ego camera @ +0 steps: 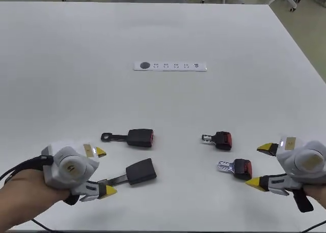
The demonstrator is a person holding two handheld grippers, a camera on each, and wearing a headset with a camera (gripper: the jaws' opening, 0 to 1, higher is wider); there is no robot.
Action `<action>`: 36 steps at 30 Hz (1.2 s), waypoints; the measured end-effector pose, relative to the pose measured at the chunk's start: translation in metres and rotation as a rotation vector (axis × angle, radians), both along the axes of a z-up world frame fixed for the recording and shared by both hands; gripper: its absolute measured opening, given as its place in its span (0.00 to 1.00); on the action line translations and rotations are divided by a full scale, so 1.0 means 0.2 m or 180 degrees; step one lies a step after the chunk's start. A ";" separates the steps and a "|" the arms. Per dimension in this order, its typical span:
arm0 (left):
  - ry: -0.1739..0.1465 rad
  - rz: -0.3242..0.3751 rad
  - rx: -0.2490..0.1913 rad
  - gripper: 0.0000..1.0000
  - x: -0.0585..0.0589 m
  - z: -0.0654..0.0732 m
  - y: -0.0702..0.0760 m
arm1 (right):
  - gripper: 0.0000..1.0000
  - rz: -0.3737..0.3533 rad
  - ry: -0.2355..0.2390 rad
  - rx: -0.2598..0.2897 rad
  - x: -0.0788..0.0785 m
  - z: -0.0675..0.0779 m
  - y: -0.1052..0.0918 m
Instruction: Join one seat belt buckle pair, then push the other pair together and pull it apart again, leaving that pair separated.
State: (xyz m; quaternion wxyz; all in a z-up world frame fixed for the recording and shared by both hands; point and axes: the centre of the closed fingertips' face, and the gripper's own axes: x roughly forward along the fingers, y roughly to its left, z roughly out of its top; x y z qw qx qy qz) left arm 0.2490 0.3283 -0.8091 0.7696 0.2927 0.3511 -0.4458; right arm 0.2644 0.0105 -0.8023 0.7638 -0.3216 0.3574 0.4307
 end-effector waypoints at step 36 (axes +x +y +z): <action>0.0404 -0.0045 0.0059 0.43 0.04 -0.21 -0.21 | 0.37 0.0439 0.0743 -0.0297 0.07 -0.31 -0.01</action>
